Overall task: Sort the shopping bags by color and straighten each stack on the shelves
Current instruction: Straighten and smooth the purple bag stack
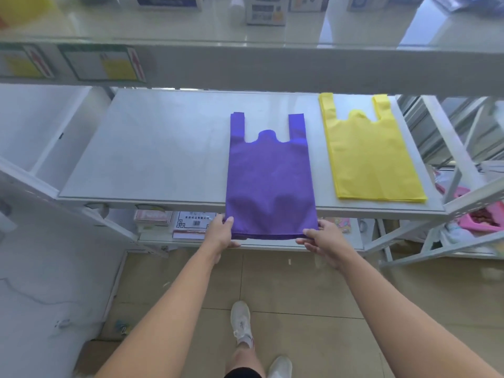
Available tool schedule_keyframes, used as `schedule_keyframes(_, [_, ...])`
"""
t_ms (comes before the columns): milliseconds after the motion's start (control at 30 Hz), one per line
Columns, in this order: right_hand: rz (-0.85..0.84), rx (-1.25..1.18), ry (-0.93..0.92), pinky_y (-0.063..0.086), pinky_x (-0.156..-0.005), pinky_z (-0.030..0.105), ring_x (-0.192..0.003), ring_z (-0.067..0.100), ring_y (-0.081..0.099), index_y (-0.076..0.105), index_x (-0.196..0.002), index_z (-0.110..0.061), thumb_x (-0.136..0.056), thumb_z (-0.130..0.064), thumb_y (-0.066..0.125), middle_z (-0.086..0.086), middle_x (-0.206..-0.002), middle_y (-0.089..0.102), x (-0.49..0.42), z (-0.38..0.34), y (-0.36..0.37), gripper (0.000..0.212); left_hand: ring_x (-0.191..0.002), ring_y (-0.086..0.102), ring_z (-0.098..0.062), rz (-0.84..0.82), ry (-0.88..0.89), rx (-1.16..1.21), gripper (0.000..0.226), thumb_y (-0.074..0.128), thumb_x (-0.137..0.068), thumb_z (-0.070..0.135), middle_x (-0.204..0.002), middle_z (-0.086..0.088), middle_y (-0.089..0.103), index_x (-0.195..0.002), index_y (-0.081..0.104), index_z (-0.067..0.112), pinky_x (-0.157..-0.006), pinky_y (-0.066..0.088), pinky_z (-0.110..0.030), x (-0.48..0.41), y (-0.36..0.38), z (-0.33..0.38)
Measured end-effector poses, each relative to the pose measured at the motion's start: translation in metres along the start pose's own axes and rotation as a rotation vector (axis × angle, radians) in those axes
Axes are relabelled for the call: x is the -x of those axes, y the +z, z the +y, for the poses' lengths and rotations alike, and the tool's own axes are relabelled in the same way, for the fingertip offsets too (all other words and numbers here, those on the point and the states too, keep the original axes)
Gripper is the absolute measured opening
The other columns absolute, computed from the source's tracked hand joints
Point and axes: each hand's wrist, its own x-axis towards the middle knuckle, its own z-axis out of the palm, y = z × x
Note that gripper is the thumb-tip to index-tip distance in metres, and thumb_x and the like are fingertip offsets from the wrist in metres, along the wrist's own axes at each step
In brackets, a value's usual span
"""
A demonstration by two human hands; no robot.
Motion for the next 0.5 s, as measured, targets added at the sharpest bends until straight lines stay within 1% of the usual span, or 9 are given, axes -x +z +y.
schedule_keyframes(33, [0.007,-0.054,-0.01,0.057,-0.057,0.021,-0.079,0.021,0.078,0.06,-0.121,-0.003,-0.102,0.001,0.055,0.015,-0.115,0.073,0.003,0.0,0.0,0.02,-0.066,0.073,-0.013,0.011,0.029,0.025,0.024,0.043,-0.111,0.025,-0.115,-0.006,0.064,-0.123,0.058,0.01,-0.055,0.061,-0.031,0.001,-0.001,-0.002])
schedule_keyframes(67, [0.021,-0.12,-0.02,0.057,-0.057,0.02,-0.078,0.019,0.077,0.061,-0.12,-0.003,-0.102,0.002,0.056,0.015,-0.11,0.073,0.005,0.003,0.001,0.02,-0.057,0.069,-0.01,0.025,0.051,0.067,0.022,0.044,-0.111,0.023,-0.112,-0.006,0.065,-0.121,0.058,0.009,-0.055,0.061,-0.03,0.002,-0.002,-0.006])
schedule_keyframes(100, [0.038,-0.189,-0.024,0.057,-0.058,0.019,-0.076,0.018,0.076,0.061,-0.12,-0.003,-0.102,0.002,0.056,0.013,-0.105,0.072,0.007,0.006,0.004,0.019,-0.055,0.068,-0.011,0.04,0.063,0.121,0.022,0.046,-0.111,0.022,-0.113,-0.007,0.065,-0.121,0.059,0.007,-0.055,0.06,-0.03,0.003,-0.003,-0.01])
schedule_keyframes(200, [0.116,-0.366,-0.058,0.057,-0.055,0.019,-0.066,0.014,0.074,0.059,-0.119,-0.004,-0.103,0.003,0.055,0.011,-0.094,0.065,0.012,0.014,0.015,0.018,-0.07,0.07,-0.019,0.099,0.082,0.27,0.019,0.053,-0.108,0.015,-0.118,-0.013,0.067,-0.122,0.06,0.004,-0.047,0.057,-0.028,0.009,0.001,-0.016])
schedule_keyframes(267, [0.163,-0.459,-0.082,0.057,-0.053,0.019,-0.061,0.013,0.073,0.058,-0.115,-0.006,-0.103,0.003,0.053,0.012,-0.09,0.064,0.013,0.017,0.024,0.016,-0.065,0.074,-0.027,0.098,0.112,0.294,0.01,0.051,-0.108,0.012,-0.109,-0.011,0.071,-0.113,0.06,0.011,-0.037,0.047,-0.025,0.014,0.007,-0.01])
schedule_keyframes(300, [0.178,-0.495,-0.078,0.057,-0.052,0.019,-0.061,0.014,0.073,0.058,-0.113,-0.006,-0.103,0.003,0.053,0.013,-0.09,0.063,0.013,0.015,0.028,0.015,-0.061,0.075,-0.029,0.095,0.114,0.281,0.01,0.049,-0.109,0.013,-0.105,-0.008,0.072,-0.11,0.059,0.013,-0.035,0.042,-0.024,0.017,0.01,-0.003])
schedule_keyframes(367, [0.211,-0.521,-0.064,0.057,-0.051,0.019,-0.06,0.014,0.074,0.055,-0.116,-0.006,-0.104,0.003,0.053,0.014,-0.091,0.062,0.011,0.011,0.033,0.016,-0.057,0.074,-0.028,0.124,0.126,0.235,0.011,0.048,-0.109,0.015,-0.102,-0.004,0.072,-0.107,0.058,0.015,-0.034,0.04,-0.024,0.017,0.011,0.013])
schedule_keyframes(433, [0.212,-0.535,-0.065,0.057,-0.052,0.02,-0.061,0.015,0.074,0.051,-0.127,-0.004,-0.103,0.003,0.055,0.015,-0.092,0.062,0.007,0.003,0.036,0.025,-0.053,0.072,-0.024,0.172,0.145,0.183,0.011,0.049,-0.109,0.016,-0.099,-0.003,0.072,-0.103,0.059,0.017,-0.034,0.043,-0.025,0.009,0.006,0.026])
schedule_keyframes(500, [0.204,-0.532,-0.081,0.058,-0.053,0.02,-0.062,0.015,0.074,0.051,-0.128,-0.004,-0.102,0.002,0.056,0.013,-0.089,0.063,-0.001,-0.01,0.037,0.028,-0.053,0.073,-0.023,0.186,0.171,0.125,0.01,0.049,-0.108,0.016,-0.099,-0.004,0.074,-0.107,0.059,0.013,-0.036,0.047,-0.026,-0.004,0.0,0.038])
